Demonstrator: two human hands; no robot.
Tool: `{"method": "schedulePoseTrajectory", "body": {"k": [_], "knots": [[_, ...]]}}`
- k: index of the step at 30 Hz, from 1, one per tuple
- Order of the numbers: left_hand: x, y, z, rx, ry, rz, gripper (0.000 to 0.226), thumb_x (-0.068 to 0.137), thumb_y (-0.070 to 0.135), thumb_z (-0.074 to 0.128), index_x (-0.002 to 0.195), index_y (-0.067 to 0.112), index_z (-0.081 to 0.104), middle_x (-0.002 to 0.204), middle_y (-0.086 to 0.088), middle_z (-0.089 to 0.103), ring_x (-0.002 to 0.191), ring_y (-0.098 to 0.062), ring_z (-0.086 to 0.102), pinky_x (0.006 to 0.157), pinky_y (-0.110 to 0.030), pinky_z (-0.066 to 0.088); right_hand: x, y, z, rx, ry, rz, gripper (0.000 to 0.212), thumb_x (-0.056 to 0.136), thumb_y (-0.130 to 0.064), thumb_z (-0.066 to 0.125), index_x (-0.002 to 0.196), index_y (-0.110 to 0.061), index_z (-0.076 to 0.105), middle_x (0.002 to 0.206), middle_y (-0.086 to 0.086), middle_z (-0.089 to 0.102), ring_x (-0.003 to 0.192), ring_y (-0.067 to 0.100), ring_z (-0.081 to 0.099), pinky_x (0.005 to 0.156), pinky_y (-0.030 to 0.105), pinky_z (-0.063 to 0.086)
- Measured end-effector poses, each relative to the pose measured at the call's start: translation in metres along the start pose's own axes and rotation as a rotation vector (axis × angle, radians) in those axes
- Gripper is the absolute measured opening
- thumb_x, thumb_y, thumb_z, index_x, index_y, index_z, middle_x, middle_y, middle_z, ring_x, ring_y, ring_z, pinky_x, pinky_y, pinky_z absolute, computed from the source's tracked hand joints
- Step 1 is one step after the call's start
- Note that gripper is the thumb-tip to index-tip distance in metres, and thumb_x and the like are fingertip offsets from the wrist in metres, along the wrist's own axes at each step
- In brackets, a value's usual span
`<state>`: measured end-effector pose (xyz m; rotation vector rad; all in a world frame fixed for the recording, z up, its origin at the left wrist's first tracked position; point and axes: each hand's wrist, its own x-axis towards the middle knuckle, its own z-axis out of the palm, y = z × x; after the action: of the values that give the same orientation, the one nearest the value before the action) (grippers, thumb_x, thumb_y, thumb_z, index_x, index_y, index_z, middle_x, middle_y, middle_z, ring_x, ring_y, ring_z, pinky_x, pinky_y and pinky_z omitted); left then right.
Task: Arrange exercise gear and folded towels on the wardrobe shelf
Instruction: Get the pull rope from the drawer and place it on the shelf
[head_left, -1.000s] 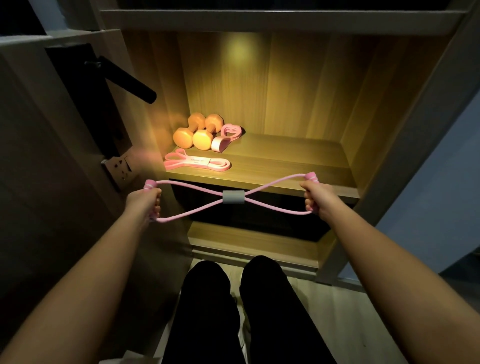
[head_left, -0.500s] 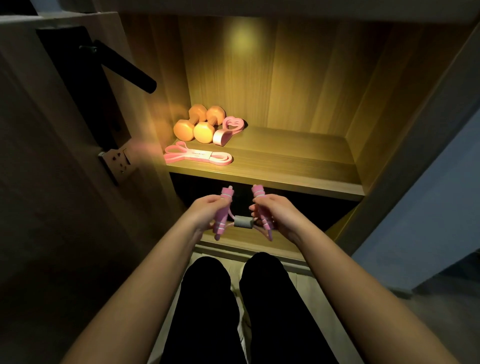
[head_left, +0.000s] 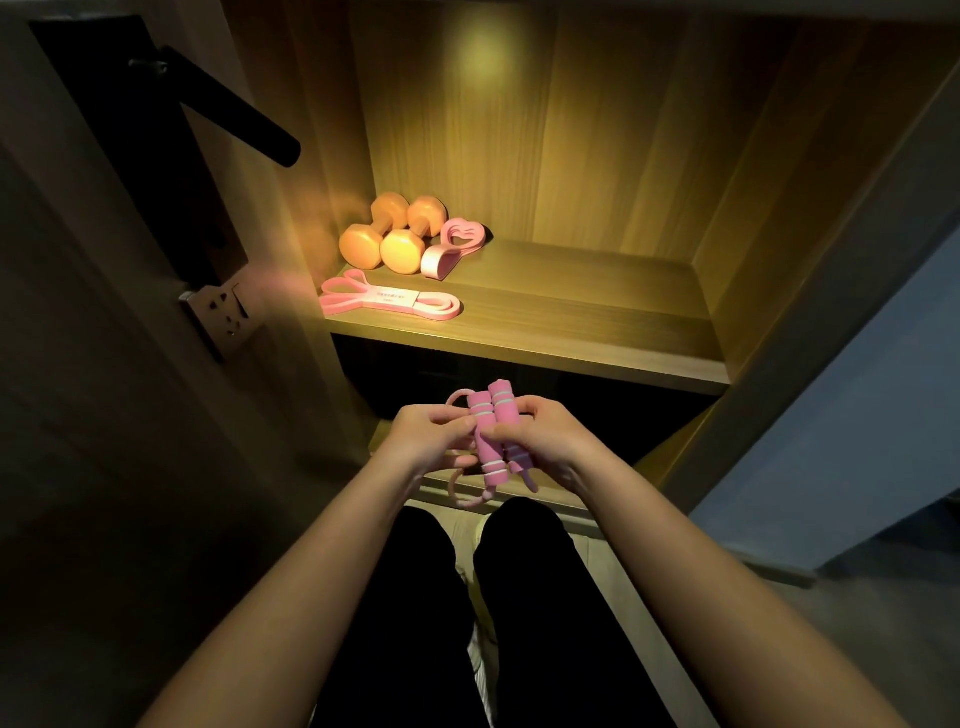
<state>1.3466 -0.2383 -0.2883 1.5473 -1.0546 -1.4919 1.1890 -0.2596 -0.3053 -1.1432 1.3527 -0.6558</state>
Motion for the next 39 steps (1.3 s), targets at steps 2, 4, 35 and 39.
{"method": "schedulePoseTrajectory", "body": {"k": [2,4,35,39], "knots": [[0.001,0.000,-0.001,0.004,0.032,0.007,0.018,0.092,0.007,0.062,0.109,0.001,0.067,0.094,-0.015,0.069,0.080,-0.021,0.069,0.060,-0.025,0.059,-0.001,-0.002,0.001,-0.029,0.028,0.004,0.038,0.079,-0.015,0.077,0.110,-0.016,0.055,0.106,0.009,0.062,0.087,0.020,0.067,0.070,0.031,0.057],[0.005,-0.003,-0.007,0.079,0.096,0.059,0.014,0.092,0.012,0.064,0.103,0.005,0.070,0.088,-0.009,0.069,0.074,-0.016,0.066,0.055,-0.021,0.055,-0.003,-0.005,-0.001,0.025,0.022,0.009,0.037,0.081,-0.009,0.075,0.113,-0.010,0.056,0.101,0.010,0.064,0.077,0.019,0.066,0.069,0.032,0.055],[0.016,-0.010,-0.025,0.283,-0.067,0.515,0.034,0.085,0.015,0.072,0.113,0.031,0.062,0.113,0.011,0.065,0.113,-0.008,0.055,0.102,-0.040,0.045,-0.031,-0.041,-0.064,1.027,-0.513,-0.086,0.057,0.071,-0.002,0.077,0.122,0.004,0.053,0.094,0.014,0.062,0.081,0.020,0.067,0.072,0.032,0.059],[0.021,-0.003,-0.039,0.260,-0.035,0.558,0.030,0.087,0.014,0.069,0.102,0.039,0.065,0.101,0.022,0.068,0.100,0.010,0.058,0.088,-0.024,0.044,-0.021,-0.030,-0.068,1.014,-0.386,-0.039,0.036,0.086,-0.010,0.049,0.120,0.003,0.052,0.095,0.014,0.063,0.081,0.018,0.067,0.073,0.029,0.059]]}}
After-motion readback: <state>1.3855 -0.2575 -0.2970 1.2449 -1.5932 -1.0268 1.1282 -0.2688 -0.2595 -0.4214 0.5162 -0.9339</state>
